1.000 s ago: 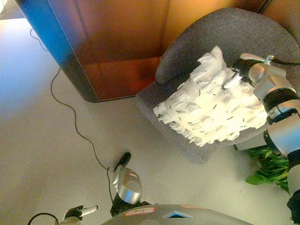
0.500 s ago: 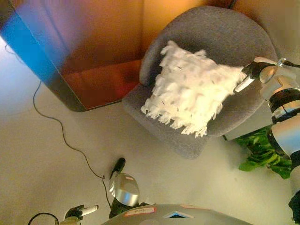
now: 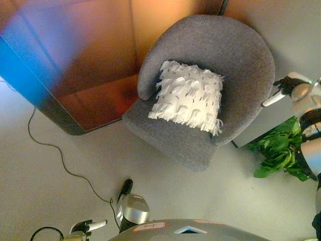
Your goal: Pick up the pillow and put it on the sofa.
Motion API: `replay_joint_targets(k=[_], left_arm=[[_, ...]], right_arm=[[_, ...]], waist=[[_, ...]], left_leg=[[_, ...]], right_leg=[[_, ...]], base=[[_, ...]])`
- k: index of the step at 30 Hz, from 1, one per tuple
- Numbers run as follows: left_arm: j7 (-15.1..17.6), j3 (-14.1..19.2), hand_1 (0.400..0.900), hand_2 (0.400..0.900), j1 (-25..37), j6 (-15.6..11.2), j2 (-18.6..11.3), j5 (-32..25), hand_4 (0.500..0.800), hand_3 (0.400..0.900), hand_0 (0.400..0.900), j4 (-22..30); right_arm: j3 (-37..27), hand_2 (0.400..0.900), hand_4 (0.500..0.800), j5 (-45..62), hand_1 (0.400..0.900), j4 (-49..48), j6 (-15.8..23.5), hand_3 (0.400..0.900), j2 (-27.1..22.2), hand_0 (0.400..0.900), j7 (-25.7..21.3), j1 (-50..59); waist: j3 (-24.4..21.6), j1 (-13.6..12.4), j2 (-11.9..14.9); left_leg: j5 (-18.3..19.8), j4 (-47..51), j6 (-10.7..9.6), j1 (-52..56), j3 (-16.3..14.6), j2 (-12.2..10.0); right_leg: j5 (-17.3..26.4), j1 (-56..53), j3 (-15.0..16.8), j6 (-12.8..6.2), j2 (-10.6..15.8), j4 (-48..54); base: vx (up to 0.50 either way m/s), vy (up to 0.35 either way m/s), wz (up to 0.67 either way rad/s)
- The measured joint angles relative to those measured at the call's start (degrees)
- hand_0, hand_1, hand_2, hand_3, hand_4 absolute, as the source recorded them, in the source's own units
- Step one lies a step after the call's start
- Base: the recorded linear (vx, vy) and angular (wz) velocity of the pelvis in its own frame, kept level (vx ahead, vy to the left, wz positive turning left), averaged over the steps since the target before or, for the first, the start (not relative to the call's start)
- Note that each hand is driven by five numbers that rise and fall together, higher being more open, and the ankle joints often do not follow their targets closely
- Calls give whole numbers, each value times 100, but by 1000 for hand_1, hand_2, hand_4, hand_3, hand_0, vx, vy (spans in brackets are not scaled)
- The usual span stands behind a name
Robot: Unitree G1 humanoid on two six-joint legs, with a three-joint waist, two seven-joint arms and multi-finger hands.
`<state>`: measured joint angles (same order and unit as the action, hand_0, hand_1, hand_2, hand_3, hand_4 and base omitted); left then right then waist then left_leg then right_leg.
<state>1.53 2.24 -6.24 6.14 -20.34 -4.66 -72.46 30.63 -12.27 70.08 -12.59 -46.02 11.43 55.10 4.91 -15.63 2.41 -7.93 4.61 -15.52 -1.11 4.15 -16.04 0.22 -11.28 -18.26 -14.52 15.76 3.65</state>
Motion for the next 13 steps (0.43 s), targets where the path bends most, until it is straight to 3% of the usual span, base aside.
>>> replay_joint_targets(k=[5,7,13], left_arm=[[-25,-115,900,900,121,177,16,-89,800,900,900,-89],[22,-276,900,900,238,194,36,-273,800,900,900,-91],[174,-462,900,900,632,119,216,-499,800,900,900,-114]], right_arm=[[-1478,900,800,1951,900,-281,223,900,682,900,-295,-1468],[-1579,900,800,2072,900,-281,326,900,1023,900,-314,-2159],[-1523,900,800,2094,900,25,53,900,1849,900,-207,-3801]], waist=[[-308,361,12],[-345,525,-9],[-397,787,-75]], left_leg=[[37,1,2,86,-283,-42],[47,5,-2,161,-371,-52],[85,6,-1,324,-599,-55]], right_leg=[[34,165,275,-4,9,-17],[40,160,361,-5,10,-19],[82,183,553,-13,34,-13]], base=[[-76,-38,-23],[-51,-59,-16],[-12,-51,-14]])
